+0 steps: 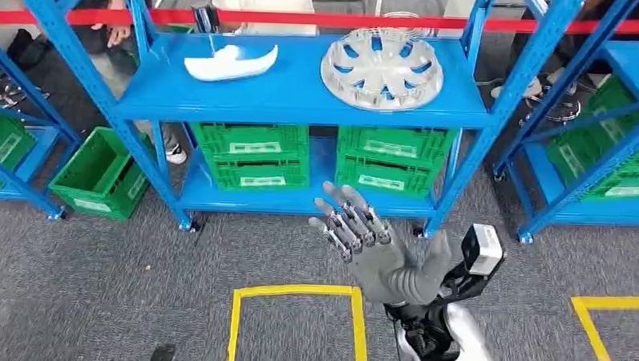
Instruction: Take the parts from the cabinet and place them on the table.
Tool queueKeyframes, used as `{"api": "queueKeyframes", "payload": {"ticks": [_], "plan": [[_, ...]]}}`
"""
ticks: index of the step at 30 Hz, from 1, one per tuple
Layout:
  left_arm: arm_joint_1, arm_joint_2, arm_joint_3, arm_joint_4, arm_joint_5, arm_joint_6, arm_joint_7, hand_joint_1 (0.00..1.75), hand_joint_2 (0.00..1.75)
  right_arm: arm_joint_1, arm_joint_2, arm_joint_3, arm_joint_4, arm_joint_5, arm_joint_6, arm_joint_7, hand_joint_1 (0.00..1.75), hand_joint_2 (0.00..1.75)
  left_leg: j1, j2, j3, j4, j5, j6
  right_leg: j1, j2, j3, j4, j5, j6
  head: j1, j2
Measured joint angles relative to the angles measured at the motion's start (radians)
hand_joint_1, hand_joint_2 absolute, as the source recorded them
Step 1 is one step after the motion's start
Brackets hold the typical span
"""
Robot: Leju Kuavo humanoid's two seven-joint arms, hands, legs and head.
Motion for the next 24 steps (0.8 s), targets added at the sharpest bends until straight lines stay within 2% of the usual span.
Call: {"api": "queueKeyframes", "payload": {"ticks": [1, 2, 3, 4, 5, 6, 7, 8, 9, 10, 11, 12, 13, 14, 15, 16, 17, 18, 19, 20, 21, 22, 23, 24], "plan": [[0.002, 0.000, 0.002, -0.002, -0.004, 0.000, 0.000, 0.00, 0.00, 0.001, -0.002, 0.000, -0.001, 0.000, 0.001, 0.000, 0.00, 0.00, 0.002, 0.001, 0.020, -0.013, -0.005, 0.000, -0.003, -0.005, -0.020, 0.050, 0.005, 0.003, 0.002, 0.000], [-0.001, -0.001, 0.003, -0.002, -0.007, 0.000, 0.000, 0.00, 0.00, -0.003, -0.003, 0.000, -0.002, 0.001, 0.003, 0.000, 0.00, 0.00, 0.005, 0.001, 0.032, -0.015, -0.011, 0.007, -0.004, -0.006, -0.062, 0.121, 0.006, -0.001, 0.002, 0.000], [-0.003, -0.002, 0.003, -0.002, -0.011, 0.000, 0.001, 0.00, 0.00, -0.002, -0.005, 0.000, -0.002, 0.002, 0.003, 0.000, 0.00, 0.00, 0.007, 0.000, 0.039, -0.015, -0.021, 0.010, -0.006, -0.006, -0.127, 0.207, -0.008, 0.000, 0.003, 0.000], [-0.002, -0.003, 0.003, -0.004, -0.013, 0.000, 0.001, 0.00, 0.00, 0.002, -0.006, 0.000, -0.002, 0.002, 0.003, 0.000, 0.00, 0.00, 0.007, -0.001, 0.046, -0.015, -0.029, 0.009, -0.008, -0.006, -0.174, 0.258, -0.043, -0.009, 0.003, 0.000], [-0.001, -0.004, 0.003, -0.005, -0.013, 0.000, 0.002, 0.00, 0.00, 0.005, -0.010, 0.000, -0.002, 0.002, 0.003, 0.000, 0.00, 0.00, 0.008, -0.004, 0.054, -0.015, -0.038, 0.008, -0.010, -0.006, -0.213, 0.290, -0.084, -0.013, 0.003, 0.000], [0.000, -0.005, 0.003, -0.005, -0.013, 0.000, 0.002, 0.00, 0.00, 0.007, -0.011, 0.000, -0.002, 0.002, 0.003, 0.000, 0.00, 0.00, 0.008, -0.006, 0.064, -0.015, -0.047, 0.004, -0.013, -0.007, -0.239, 0.291, -0.108, -0.014, 0.003, 0.000], [0.001, -0.007, 0.004, -0.005, -0.013, -0.001, 0.003, 0.00, 0.00, 0.007, -0.013, 0.000, -0.002, 0.002, 0.003, 0.000, 0.00, 0.00, 0.009, -0.007, 0.079, -0.015, -0.059, 0.000, -0.017, -0.008, -0.243, 0.255, -0.104, -0.004, 0.003, 0.000], [0.001, -0.008, 0.004, -0.006, -0.013, -0.002, 0.003, 0.00, 0.00, 0.007, -0.014, 0.000, -0.002, 0.002, 0.003, 0.000, 0.00, 0.00, 0.012, -0.008, 0.096, -0.013, -0.070, -0.007, -0.022, -0.009, -0.229, 0.182, -0.067, 0.021, 0.003, 0.000], [0.001, -0.009, 0.004, -0.007, -0.013, -0.002, 0.003, 0.00, 0.00, 0.007, -0.016, 0.000, -0.002, 0.002, 0.003, 0.000, 0.00, 0.00, 0.015, -0.008, 0.110, -0.011, -0.084, -0.013, -0.026, -0.011, -0.208, 0.098, -0.009, 0.039, 0.003, 0.000], [0.001, -0.009, 0.004, -0.007, -0.013, -0.002, 0.003, 0.00, 0.00, 0.007, -0.017, 0.000, -0.002, 0.002, 0.003, 0.000, 0.00, 0.00, 0.015, -0.008, 0.117, -0.006, -0.097, -0.020, -0.031, -0.016, -0.193, 0.018, 0.066, 0.062, 0.005, 0.000], [0.001, -0.009, 0.005, -0.007, -0.013, -0.002, 0.004, 0.00, 0.00, 0.009, -0.019, 0.000, -0.001, 0.002, 0.003, 0.000, 0.00, 0.00, 0.011, -0.009, 0.127, 0.009, -0.113, -0.027, -0.029, -0.030, -0.193, 0.001, 0.118, 0.059, 0.006, 0.000], [0.002, -0.008, 0.007, -0.007, -0.014, -0.002, 0.005, 0.00, 0.00, 0.008, -0.019, 0.000, -0.001, 0.004, 0.003, 0.001, 0.00, 0.00, 0.009, -0.009, 0.117, 0.010, -0.124, -0.035, -0.022, -0.027, -0.177, 0.010, 0.110, 0.020, 0.006, 0.000], [0.003, -0.008, 0.010, -0.007, -0.014, -0.003, 0.007, 0.00, 0.00, 0.012, -0.019, 0.000, -0.002, 0.003, 0.003, 0.001, 0.00, 0.00, 0.009, -0.005, 0.120, 0.012, -0.130, -0.042, -0.022, -0.023, -0.181, 0.010, 0.121, 0.001, 0.001, 0.000], [0.003, -0.008, 0.013, -0.007, -0.014, -0.003, 0.007, 0.00, 0.00, 0.011, -0.018, -0.002, -0.002, 0.004, 0.003, 0.001, 0.00, 0.00, 0.010, -0.005, 0.125, 0.015, -0.130, -0.043, -0.022, -0.022, -0.183, 0.009, 0.118, -0.007, 0.003, 0.000], [0.002, -0.008, 0.014, -0.007, -0.014, -0.003, 0.007, 0.00, 0.00, 0.011, -0.017, -0.002, -0.002, 0.003, 0.003, 0.000, 0.00, 0.00, 0.011, -0.005, 0.122, 0.024, -0.128, -0.044, -0.031, -0.019, -0.174, 0.008, 0.119, -0.012, 0.001, 0.000], [0.002, -0.009, 0.014, -0.008, -0.015, -0.003, 0.007, 0.00, 0.00, 0.011, -0.016, -0.002, -0.002, 0.003, 0.003, 0.000, 0.00, 0.00, 0.014, -0.002, 0.098, 0.060, -0.122, -0.048, -0.032, -0.019, -0.168, 0.003, 0.115, -0.017, 0.003, 0.000], [0.001, -0.010, 0.015, -0.008, -0.015, -0.003, 0.007, 0.00, 0.00, 0.011, -0.015, -0.002, -0.002, 0.003, 0.003, 0.000, 0.00, 0.00, 0.016, 0.002, 0.057, 0.129, -0.128, -0.056, -0.032, -0.020, -0.162, 0.003, 0.109, -0.025, 0.000, 0.000], [0.001, -0.010, 0.016, -0.008, -0.015, -0.003, 0.007, 0.00, 0.00, 0.011, -0.015, -0.002, -0.002, 0.003, 0.003, 0.000, 0.00, 0.00, 0.020, 0.005, 0.010, 0.205, -0.154, -0.065, -0.031, -0.019, -0.159, 0.003, 0.105, -0.031, 0.001, 0.000], [0.002, -0.010, 0.018, -0.008, -0.015, -0.003, 0.007, 0.00, 0.00, 0.012, -0.015, -0.002, -0.002, 0.003, 0.003, 0.000, 0.00, 0.00, 0.022, 0.007, -0.035, 0.272, -0.193, -0.073, -0.029, -0.019, -0.157, 0.003, 0.101, -0.037, 0.000, 0.000], [0.004, -0.010, 0.019, -0.008, -0.015, -0.003, 0.007, 0.00, 0.00, 0.012, -0.015, -0.002, -0.002, 0.003, 0.003, 0.000, 0.00, 0.00, 0.025, 0.008, -0.075, 0.324, -0.228, -0.077, -0.027, -0.018, -0.155, 0.003, 0.098, -0.040, 0.000, 0.000], [0.004, -0.010, 0.019, -0.008, -0.015, -0.003, 0.007, 0.00, 0.00, 0.013, -0.015, -0.002, -0.002, 0.003, 0.003, 0.000, 0.00, 0.00, 0.027, 0.008, -0.103, 0.346, -0.236, -0.080, -0.025, -0.016, -0.152, 0.003, 0.094, -0.040, 0.000, 0.000], [0.004, -0.010, 0.020, -0.008, -0.015, -0.003, 0.007, 0.00, 0.00, 0.013, -0.015, -0.002, -0.002, 0.003, 0.003, 0.000, 0.00, 0.00, 0.027, 0.009, -0.105, 0.321, -0.211, -0.077, -0.023, -0.014, -0.148, 0.003, 0.091, -0.042, 0.000, 0.000], [0.003, -0.010, 0.021, -0.008, -0.016, -0.003, 0.007, 0.00, 0.00, 0.013, -0.015, -0.002, -0.002, 0.003, 0.003, 0.000, 0.00, 0.00, 0.027, 0.009, -0.087, 0.266, -0.169, -0.072, -0.021, -0.012, -0.143, 0.003, 0.088, -0.041, 0.000, 0.000], [0.003, -0.009, 0.022, -0.008, -0.020, -0.002, 0.007, 0.00, 0.00, 0.013, -0.015, -0.002, -0.002, 0.003, 0.004, 0.000, 0.00, 0.00, 0.025, 0.009, -0.050, 0.172, -0.107, -0.062, -0.018, -0.011, -0.135, 0.002, 0.084, -0.041, 0.000, 0.000]]}}
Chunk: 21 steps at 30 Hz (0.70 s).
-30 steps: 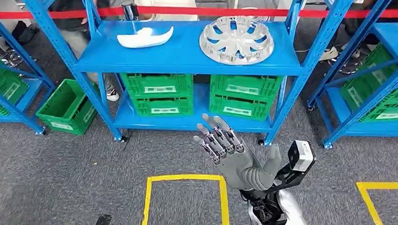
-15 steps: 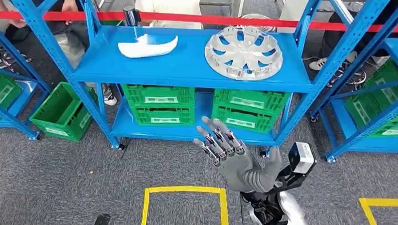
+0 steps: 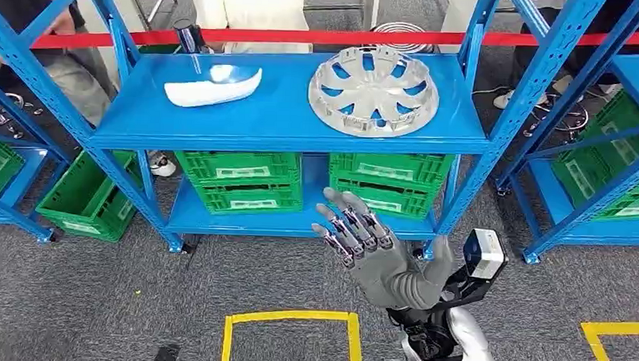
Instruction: Take the parts from the cabinet and place them on the table.
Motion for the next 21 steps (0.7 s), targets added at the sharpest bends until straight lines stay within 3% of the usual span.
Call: {"api": "queueKeyframes", "payload": {"ticks": [1, 2, 3, 4, 5, 6, 8, 9, 10, 11, 12, 13, 14, 16, 17, 18, 19, 20, 21], "plan": [[0.000, 0.000, 0.001, 0.000, -0.003, 0.001, 0.000, 0.00, 0.00, 0.000, 0.000, 0.000, 0.000, 0.000, 0.000, 0.000, 0.00, 0.00, -0.004, 0.001, 0.035, -0.080, 0.048, 0.013, 0.001, 0.000, 0.005, -0.001, -0.002, 0.000, 0.000, 0.000], [-0.001, 0.004, 0.002, 0.000, -0.005, 0.002, 0.000, 0.00, 0.00, 0.000, 0.002, 0.000, 0.000, 0.000, 0.000, 0.000, 0.00, 0.00, -0.010, 0.003, 0.057, -0.136, 0.067, 0.026, 0.002, 0.000, 0.008, -0.001, -0.004, 0.001, 0.001, 0.000], [-0.005, 0.005, 0.006, 0.000, -0.007, 0.002, 0.000, 0.00, 0.00, 0.000, 0.002, -0.001, 0.000, 0.001, 0.001, 0.000, 0.00, 0.00, -0.018, 0.003, 0.059, -0.138, 0.031, 0.033, 0.008, 0.002, 0.004, -0.002, -0.009, 0.008, 0.000, 0.000], [-0.008, 0.005, 0.007, -0.002, -0.010, 0.002, 0.000, 0.00, 0.00, -0.001, 0.003, -0.002, 0.000, 0.002, 0.001, 0.000, 0.00, 0.00, -0.021, 0.003, 0.060, -0.145, 0.032, 0.035, 0.005, 0.001, 0.006, -0.010, -0.014, 0.016, 0.001, 0.000], [-0.006, 0.009, 0.010, -0.002, -0.010, 0.002, 0.000, 0.00, 0.00, 0.003, 0.005, -0.002, 0.000, 0.002, 0.001, 0.000, 0.00, 0.00, -0.022, 0.000, 0.071, -0.168, 0.038, 0.045, 0.005, -0.003, 0.012, 0.020, 0.010, 0.028, 0.000, 0.000], [-0.004, 0.008, 0.013, -0.002, -0.014, 0.002, 0.000, 0.00, 0.00, 0.005, 0.006, -0.002, 0.000, 0.002, 0.002, 0.000, 0.00, 0.00, -0.025, -0.001, 0.088, -0.179, 0.040, 0.050, 0.005, -0.004, 0.018, 0.015, 0.021, 0.045, 0.002, 0.000], [-0.006, 0.007, 0.016, -0.003, -0.016, 0.002, 0.000, 0.00, 0.00, 0.001, 0.005, -0.002, 0.000, 0.003, 0.003, 0.000, 0.00, 0.00, -0.015, -0.004, 0.128, -0.193, 0.049, 0.062, 0.003, -0.005, -0.004, 0.061, -0.009, 0.036, 0.005, 0.000], [-0.007, 0.007, 0.018, -0.003, -0.017, 0.002, 0.001, 0.00, 0.00, -0.001, 0.004, -0.003, 0.000, 0.002, 0.003, 0.000, 0.00, 0.00, -0.017, -0.004, 0.131, -0.193, 0.045, 0.067, 0.002, -0.005, -0.034, 0.115, -0.038, 0.023, 0.006, 0.000], [-0.007, 0.005, 0.020, -0.003, -0.019, 0.001, 0.001, 0.00, 0.00, 0.001, 0.004, -0.003, 0.000, 0.002, 0.003, 0.000, 0.00, 0.00, -0.017, -0.004, 0.132, -0.192, 0.043, 0.067, 0.002, -0.005, -0.082, 0.194, -0.074, 0.017, 0.005, 0.000], [-0.006, 0.004, 0.022, -0.003, -0.020, 0.000, 0.001, 0.00, 0.00, 0.004, 0.002, -0.003, 0.000, 0.003, 0.003, 0.000, 0.00, 0.00, -0.017, -0.004, 0.133, -0.191, 0.040, 0.066, 0.002, -0.005, -0.126, 0.261, -0.098, 0.020, 0.006, 0.000], [-0.003, 0.002, 0.024, -0.003, -0.023, -0.001, 0.001, 0.00, 0.00, 0.006, 0.002, -0.003, 0.000, 0.003, 0.003, 0.000, 0.00, 0.00, -0.016, -0.004, 0.134, -0.191, 0.036, 0.063, -0.001, -0.005, -0.155, 0.299, -0.105, 0.032, 0.005, 0.000], [0.001, -0.001, 0.024, -0.003, -0.024, -0.002, 0.001, 0.00, 0.00, 0.006, 0.000, -0.003, 0.000, 0.003, 0.004, 0.000, 0.00, 0.00, -0.014, -0.005, 0.140, -0.190, 0.031, 0.059, -0.006, -0.005, -0.157, 0.282, -0.092, 0.046, 0.005, 0.000], [0.002, -0.002, 0.024, -0.003, -0.025, -0.002, 0.001, 0.00, 0.00, 0.006, -0.001, -0.003, 0.000, 0.002, 0.004, 0.000, 0.00, 0.00, -0.010, -0.006, 0.147, -0.188, 0.025, 0.054, -0.009, -0.006, -0.137, 0.232, -0.067, 0.058, 0.005, 0.000], [0.003, -0.004, 0.025, -0.003, -0.026, -0.003, 0.001, 0.00, 0.00, 0.006, -0.002, -0.003, 0.000, 0.003, 0.005, 0.000, 0.00, 0.00, 0.000, -0.010, 0.166, -0.176, 0.001, 0.038, -0.021, -0.007, -0.052, 0.047, 0.016, 0.085, 0.006, 0.000], [0.003, -0.002, 0.025, -0.002, -0.026, -0.003, 0.001, 0.00, 0.00, 0.007, -0.003, -0.003, 0.002, 0.003, 0.005, 0.000, 0.00, 0.00, -0.002, -0.009, 0.161, -0.168, -0.012, 0.025, -0.022, -0.008, -0.040, 0.019, 0.030, 0.088, 0.006, 0.000], [0.003, 0.002, 0.026, -0.002, -0.027, -0.003, 0.001, 0.00, 0.00, 0.006, -0.003, -0.002, 0.003, 0.003, 0.005, 0.001, 0.00, 0.00, -0.001, -0.010, 0.170, -0.160, -0.022, 0.019, -0.015, -0.012, -0.041, 0.015, -0.016, 0.058, 0.009, 0.000], [0.003, 0.001, 0.026, -0.003, -0.027, -0.003, 0.001, 0.00, 0.00, 0.008, -0.004, -0.002, 0.002, 0.004, 0.005, 0.002, 0.00, 0.00, -0.003, -0.009, 0.164, -0.162, -0.035, 0.011, -0.010, -0.011, -0.031, 0.019, -0.008, 0.042, 0.005, 0.000], [0.005, 0.000, 0.027, -0.003, -0.027, -0.005, 0.001, 0.00, 0.00, 0.011, -0.004, -0.003, 0.002, 0.003, 0.006, 0.002, 0.00, 0.00, 0.000, -0.007, 0.179, -0.152, -0.030, 0.003, -0.012, -0.009, -0.030, 0.019, -0.010, 0.027, 0.005, 0.000], [0.005, 0.000, 0.029, -0.003, -0.027, -0.006, 0.001, 0.00, 0.00, 0.011, -0.004, -0.003, 0.002, 0.003, 0.008, 0.002, 0.00, 0.00, 0.001, -0.006, 0.182, -0.150, -0.033, 0.002, -0.012, -0.006, -0.022, 0.019, -0.015, 0.015, 0.003, 0.000]]}}
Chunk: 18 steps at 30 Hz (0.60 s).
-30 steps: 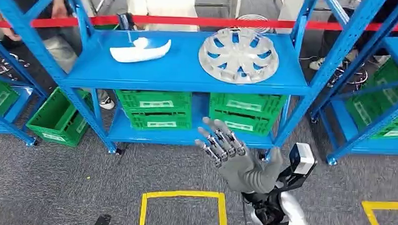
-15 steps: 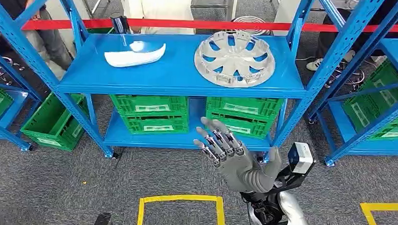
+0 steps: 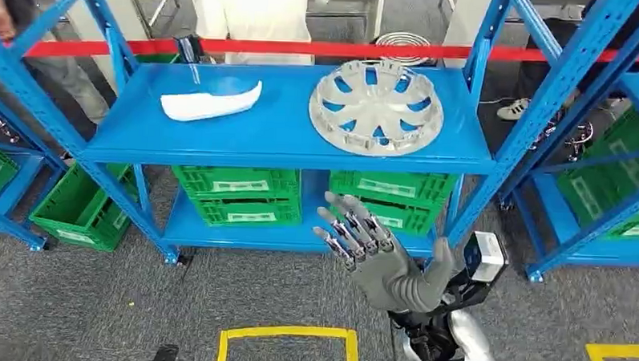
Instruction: Take the parts from the cabinet and place them on the table.
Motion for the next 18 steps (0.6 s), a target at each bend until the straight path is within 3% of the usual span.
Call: {"api": "queueKeyframes", "payload": {"ticks": [1, 3, 4, 5, 6, 7, 8, 9, 10, 11, 12, 13, 14, 15, 16, 17, 18], "plan": [[-0.002, 0.000, 0.002, 0.000, 0.000, -0.001, 0.000, 0.00, 0.00, 0.002, 0.002, 0.000, 0.000, 0.000, 0.001, 0.000, 0.00, 0.00, 0.007, 0.003, -0.016, 0.024, 0.007, -0.002, -0.004, 0.004, 0.015, -0.002, -0.004, -0.007, -0.003, 0.000], [-0.003, -0.001, 0.005, -0.001, -0.001, -0.003, 0.000, 0.00, 0.00, -0.001, 0.002, 0.000, -0.001, 0.000, 0.004, 0.000, 0.00, 0.00, 0.009, 0.008, -0.095, 0.161, 0.029, -0.013, 0.000, 0.004, 0.037, -0.003, -0.023, -0.018, -0.003, 0.000], [-0.002, -0.001, 0.007, -0.001, -0.002, -0.003, 0.000, 0.00, 0.00, -0.001, 0.002, 0.000, -0.001, 0.000, 0.004, 0.000, 0.00, 0.00, 0.009, 0.008, -0.150, 0.236, 0.007, -0.018, 0.002, 0.004, 0.049, -0.003, -0.036, -0.020, -0.003, 0.000], [0.001, -0.001, 0.010, -0.001, -0.001, -0.003, 0.000, 0.00, 0.00, 0.001, 0.002, 0.001, -0.001, 0.000, 0.004, 0.000, 0.00, 0.00, 0.009, 0.008, -0.198, 0.290, -0.034, -0.021, 0.004, 0.005, 0.062, -0.003, -0.048, -0.021, -0.003, 0.000], [0.003, -0.001, 0.011, -0.001, -0.002, -0.003, 0.000, 0.00, 0.00, 0.001, 0.002, 0.001, -0.001, 0.000, 0.004, 0.000, 0.00, 0.00, 0.009, 0.008, -0.242, 0.319, -0.081, -0.021, 0.007, 0.007, 0.081, -0.003, -0.063, -0.022, -0.003, 0.000], [0.004, -0.001, 0.011, -0.001, -0.002, -0.003, 0.000, 0.00, 0.00, 0.001, 0.002, 0.001, -0.001, 0.000, 0.004, 0.000, 0.00, 0.00, 0.008, 0.008, -0.262, 0.310, -0.106, -0.017, 0.010, 0.010, 0.099, -0.003, -0.077, -0.022, -0.004, 0.000], [0.005, -0.001, 0.012, -0.001, -0.003, -0.003, 0.000, 0.00, 0.00, 0.001, 0.002, 0.001, -0.001, 0.000, 0.004, 0.000, 0.00, 0.00, 0.006, 0.008, -0.269, 0.273, -0.107, -0.009, 0.016, 0.011, 0.122, -0.004, -0.092, -0.022, -0.003, 0.000], [0.005, -0.001, 0.013, -0.001, -0.003, -0.003, 0.000, 0.00, 0.00, 0.001, 0.002, 0.002, -0.001, 0.000, 0.004, 0.000, 0.00, 0.00, 0.001, 0.008, -0.265, 0.214, -0.078, 0.006, 0.021, 0.011, 0.143, -0.005, -0.108, -0.023, -0.004, 0.000], [0.006, -0.001, 0.014, -0.001, -0.004, -0.003, 0.000, 0.00, 0.00, 0.001, 0.002, 0.002, -0.001, 0.000, 0.004, 0.000, 0.00, 0.00, -0.009, 0.007, -0.256, 0.143, -0.015, 0.028, 0.029, 0.011, 0.161, -0.009, -0.122, -0.023, -0.004, 0.000], [0.008, 0.001, 0.015, 0.000, -0.006, -0.003, 0.000, 0.00, 0.00, 0.001, 0.003, 0.002, -0.001, 0.000, 0.004, 0.000, 0.00, 0.00, -0.026, 0.006, -0.248, 0.069, 0.092, 0.063, 0.023, 0.010, 0.171, -0.016, -0.132, -0.025, -0.003, 0.000], [0.013, 0.011, 0.018, 0.004, -0.008, -0.003, -0.001, 0.00, 0.00, -0.002, 0.003, 0.004, 0.001, 0.000, 0.004, 0.000, 0.00, 0.00, -0.040, -0.027, -0.243, 0.044, 0.201, 0.090, 0.031, 0.017, 0.198, -0.021, -0.142, -0.018, 0.007, 0.000], [0.013, 0.010, 0.019, 0.003, -0.010, -0.003, -0.003, 0.00, 0.00, -0.001, 0.003, 0.006, 0.002, 0.000, 0.005, 0.000, 0.00, 0.00, -0.042, -0.030, -0.223, 0.037, 0.194, 0.091, 0.029, 0.023, 0.205, -0.030, -0.148, -0.012, 0.003, 0.000], [0.013, 0.010, 0.021, 0.003, -0.010, -0.003, -0.003, 0.00, 0.00, -0.002, 0.005, 0.007, 0.000, 0.000, 0.007, 0.000, 0.00, 0.00, -0.048, -0.021, -0.212, 0.035, 0.188, 0.090, 0.027, 0.028, 0.215, -0.041, -0.152, -0.007, -0.001, 0.000], [0.008, 0.010, 0.023, 0.003, -0.012, -0.003, -0.005, 0.00, 0.00, -0.005, 0.005, 0.008, 0.000, 0.000, 0.007, 0.000, 0.00, 0.00, -0.050, -0.020, -0.204, 0.033, 0.179, 0.096, 0.026, 0.029, 0.228, -0.058, -0.155, -0.002, -0.002, 0.000], [0.002, 0.011, 0.026, 0.002, -0.012, -0.003, -0.006, 0.00, 0.00, -0.006, 0.006, 0.008, -0.003, 0.000, 0.007, 0.000, 0.00, 0.00, -0.047, -0.017, -0.182, 0.005, 0.176, 0.098, 0.034, 0.027, 0.248, -0.075, -0.159, 0.001, -0.004, 0.000], [-0.001, 0.010, 0.027, 0.001, -0.012, -0.003, -0.006, 0.00, 0.00, -0.008, 0.005, 0.008, -0.004, -0.001, 0.008, 0.000, 0.00, 0.00, -0.037, -0.015, -0.161, -0.017, 0.178, 0.084, 0.032, 0.017, 0.249, -0.057, -0.164, -0.002, 0.000, 0.000], [-0.003, 0.008, 0.027, 0.001, -0.013, -0.003, -0.007, 0.00, 0.00, -0.015, 0.005, 0.010, -0.004, -0.001, 0.009, 0.000, 0.00, 0.00, -0.037, -0.015, -0.150, -0.028, 0.173, 0.089, 0.032, 0.011, 0.218, -0.006, -0.180, -0.003, 0.000, 0.000]]}}
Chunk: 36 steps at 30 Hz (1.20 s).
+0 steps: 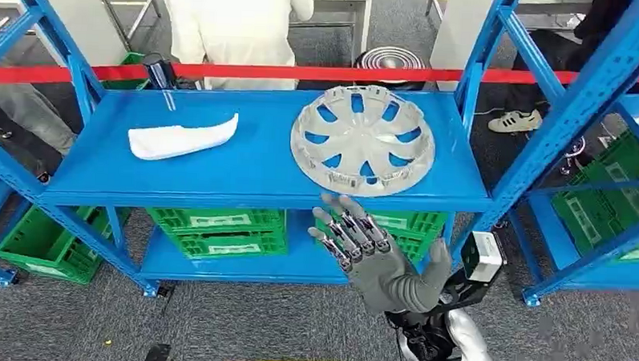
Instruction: Take the parts from the cabinet and place them on the table.
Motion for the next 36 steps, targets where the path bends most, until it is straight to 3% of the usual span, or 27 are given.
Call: {"api": "queueKeyframes", "payload": {"ticks": [2, 3, 4, 5, 6, 7, 8, 9, 10, 12, 14, 15, 18, 19, 20, 21, 23, 25, 28, 29, 30, 32, 33, 34, 35, 36], "plan": [[0.000, -0.002, 0.000, 0.000, 0.000, -0.001, 0.000, 0.00, 0.00, -0.001, -0.003, 0.001, 0.001, 0.000, 0.000, 0.000, 0.00, 0.00, 0.001, 0.000, 0.009, 0.000, -0.015, -0.002, -0.005, 0.000, -0.118, 0.172, -0.054, -0.003, 0.000, 0.000], [0.002, -0.005, 0.000, 0.000, 0.000, -0.001, 0.000, 0.00, 0.00, 0.002, -0.007, 0.001, 0.002, 0.001, 0.000, 0.000, 0.00, 0.00, 0.001, -0.001, 0.011, 0.001, -0.022, -0.007, -0.009, 0.000, -0.178, 0.241, -0.064, 0.003, -0.001, 0.000], [0.005, -0.006, 0.000, 0.000, 0.000, -0.001, 0.000, 0.00, 0.00, 0.005, -0.008, 0.002, 0.003, 0.001, 0.000, 0.000, 0.00, 0.00, 0.001, -0.002, 0.013, 0.003, -0.027, -0.010, -0.011, 0.000, -0.221, 0.270, -0.053, 0.014, -0.001, 0.000], [0.006, -0.008, 0.000, 0.000, 0.000, -0.001, 0.000, 0.00, 0.00, 0.005, -0.010, 0.002, 0.004, 0.001, 0.000, 0.000, 0.00, 0.00, 0.001, -0.003, 0.016, 0.007, -0.033, -0.014, -0.014, -0.001, -0.234, 0.246, -0.020, 0.029, -0.001, 0.000], [0.006, -0.009, 0.000, 0.000, 0.000, -0.001, 0.000, 0.00, 0.00, 0.005, -0.011, 0.003, 0.004, 0.001, 0.000, 0.000, 0.00, 0.00, 0.003, -0.005, 0.021, 0.013, -0.042, -0.020, -0.018, -0.001, -0.224, 0.173, 0.036, 0.050, -0.001, 0.000], [0.006, -0.011, 0.000, 0.000, 0.000, -0.001, 0.000, 0.00, 0.00, 0.005, -0.011, 0.003, 0.004, 0.001, 0.000, 0.000, 0.00, 0.00, 0.004, -0.007, 0.024, 0.021, -0.050, -0.025, -0.021, -0.002, -0.200, 0.092, 0.088, 0.064, -0.001, 0.000], [0.006, -0.011, 0.001, 0.000, 0.000, -0.001, 0.000, 0.00, 0.00, 0.005, -0.013, 0.003, 0.004, 0.001, 0.000, 0.000, 0.00, 0.00, 0.004, -0.008, 0.025, 0.034, -0.061, -0.031, -0.026, -0.005, -0.180, 0.014, 0.136, 0.068, 0.000, 0.000], [0.006, -0.010, 0.002, 0.000, 0.000, -0.001, 0.000, 0.00, 0.00, 0.006, -0.014, 0.005, 0.005, 0.001, 0.000, 0.000, 0.00, 0.00, -0.004, -0.010, 0.022, 0.044, -0.070, -0.040, -0.021, -0.008, -0.183, 0.021, 0.138, 0.053, 0.000, 0.000], [0.007, -0.010, 0.004, 0.000, 0.000, -0.001, 0.000, 0.00, 0.00, 0.006, -0.015, 0.005, 0.005, 0.001, 0.000, -0.001, 0.00, 0.00, -0.002, -0.010, 0.020, 0.049, -0.076, -0.043, -0.020, -0.005, -0.174, 0.018, 0.138, 0.029, -0.002, 0.000], [0.009, -0.009, 0.011, 0.000, -0.003, -0.001, -0.002, 0.00, 0.00, 0.006, -0.016, 0.005, 0.005, 0.000, 0.000, -0.001, 0.00, 0.00, 0.000, -0.009, 0.019, 0.049, -0.076, -0.048, -0.015, -0.005, -0.176, 0.016, 0.138, 0.011, -0.002, 0.000], [0.011, -0.006, 0.015, 0.000, -0.005, -0.001, -0.003, 0.00, 0.00, 0.005, -0.015, 0.007, 0.005, 0.001, 0.000, -0.001, 0.00, 0.00, 0.002, -0.004, 0.010, 0.064, -0.088, -0.060, -0.031, -0.005, -0.168, 0.011, 0.141, 0.002, -0.001, 0.000], [0.011, -0.008, 0.016, 0.000, -0.006, -0.001, -0.006, 0.00, 0.00, 0.006, -0.014, 0.008, 0.005, 0.000, 0.000, -0.002, 0.00, 0.00, 0.005, 0.006, -0.006, 0.100, -0.112, -0.071, -0.032, -0.006, -0.164, 0.011, 0.137, -0.005, -0.008, 0.000], [0.014, -0.007, 0.016, 0.000, -0.011, -0.001, -0.009, 0.00, 0.00, 0.010, -0.016, 0.010, 0.005, 0.001, 0.000, -0.002, 0.00, 0.00, 0.027, 0.018, -0.126, 0.336, -0.211, -0.094, -0.032, -0.007, -0.159, 0.012, 0.130, -0.013, -0.007, 0.000], [0.018, -0.008, 0.016, 0.000, -0.014, -0.001, -0.010, 0.00, 0.00, 0.012, -0.016, 0.010, 0.005, 0.002, 0.000, -0.002, 0.00, 0.00, 0.033, 0.020, -0.155, 0.379, -0.213, -0.098, -0.032, -0.007, -0.158, 0.012, 0.128, -0.012, -0.007, 0.000], [0.021, -0.008, 0.016, 0.000, -0.016, -0.002, -0.011, 0.00, 0.00, 0.016, -0.016, 0.011, 0.005, 0.002, -0.002, -0.002, 0.00, 0.00, 0.038, 0.021, -0.155, 0.366, -0.191, -0.101, -0.034, -0.006, -0.155, 0.012, 0.125, -0.012, -0.008, 0.000], [0.023, -0.008, 0.016, 0.000, -0.018, -0.002, -0.012, 0.00, 0.00, 0.019, -0.017, 0.011, 0.005, 0.002, -0.003, -0.002, 0.00, 1.75, 0.042, 0.023, -0.129, 0.301, -0.144, -0.102, -0.035, -0.005, -0.148, 0.012, 0.119, -0.007, -0.008, 0.000], [0.024, -0.008, 0.016, 0.000, -0.030, -0.005, -0.017, 0.00, 0.00, 0.022, -0.017, 0.011, 0.001, 0.005, -0.015, -0.003, 0.00, 1.75, 0.045, 0.023, -0.040, 0.111, -0.043, -0.097, -0.038, -0.004, -0.129, 0.011, 0.107, 0.001, -0.008, 0.000], [0.023, -0.008, 0.016, 0.000, -0.041, -0.008, -0.019, 0.00, 0.00, 0.024, -0.018, 0.010, -0.006, 0.018, -0.035, -0.008, 0.00, 1.75, 0.032, 0.023, -0.004, 0.062, -0.060, -0.089, -0.029, -0.005, -0.128, 0.008, 0.099, 0.012, -0.007, 0.000], [0.025, -0.010, 0.016, 0.001, -0.060, -0.010, -0.019, 0.00, 0.00, 0.035, -0.022, 0.009, -0.018, 0.031, -0.046, -0.010, 0.00, 1.75, 0.026, 0.022, -0.006, 0.060, -0.070, -0.071, -0.034, -0.010, -0.121, -0.006, 0.096, 0.029, -0.008, 0.000], [0.025, -0.010, 0.016, 0.001, -0.063, -0.011, -0.019, 0.00, 0.00, 0.037, -0.022, 0.008, -0.025, 0.034, -0.050, -0.010, 0.00, 1.75, 0.036, 0.022, 0.010, 0.037, -0.063, -0.063, -0.033, -0.013, -0.122, -0.003, 0.088, 0.034, -0.007, 0.000], [0.025, -0.017, 0.016, 0.001, -0.069, -0.013, -0.019, 0.00, 0.00, 0.037, -0.027, 0.007, -0.026, 0.035, -0.056, -0.010, 0.00, 1.75, 0.033, 0.023, 0.021, 0.027, -0.064, -0.057, -0.033, -0.013, -0.132, 0.025, 0.077, 0.030, -0.004, 0.000], [0.023, -0.017, 0.016, 0.002, -0.071, -0.018, -0.016, 0.00, 0.00, 0.044, -0.030, 0.005, -0.032, 0.041, -0.069, -0.010, 0.00, 1.75, 0.028, 0.022, 0.027, 0.026, -0.069, -0.041, -0.030, -0.012, -0.220, 0.181, 0.022, 0.015, -0.002, 0.000], [0.024, -0.020, 0.016, 0.002, -0.072, -0.021, -0.016, 0.00, 0.00, 0.050, -0.031, 0.005, -0.032, 0.043, -0.072, -0.008, 0.00, 1.75, 0.024, 0.019, 0.028, 0.027, -0.072, -0.038, -0.030, -0.012, -0.270, 0.258, -0.001, 0.013, -0.003, 0.000], [0.025, -0.022, 0.016, 0.002, -0.072, -0.021, -0.015, 0.00, 0.00, 0.057, -0.033, 0.005, -0.032, 0.044, -0.072, -0.007, 0.00, 1.75, 0.020, 0.016, 0.028, 0.027, -0.074, -0.035, -0.030, -0.012, -0.308, 0.309, -0.006, 0.015, -0.003, 0.000], [0.026, -0.023, 0.016, 0.003, -0.072, -0.021, -0.015, 0.00, 0.00, 0.060, -0.035, 0.004, -0.032, 0.044, -0.075, -0.007, 0.00, 1.75, 0.017, 0.014, 0.032, 0.028, -0.077, -0.034, -0.029, -0.012, -0.322, 0.310, 0.008, 0.022, -0.003, 0.000], [0.027, -0.025, 0.016, 0.003, -0.072, -0.021, -0.015, 0.00, 0.00, 0.061, -0.036, 0.003, -0.032, 0.044, -0.076, -0.007, 0.00, 1.75, 0.015, 0.010, 0.037, 0.028, -0.080, -0.035, -0.028, -0.012, -0.310, 0.261, 0.042, 0.031, -0.003, 0.000]]}}
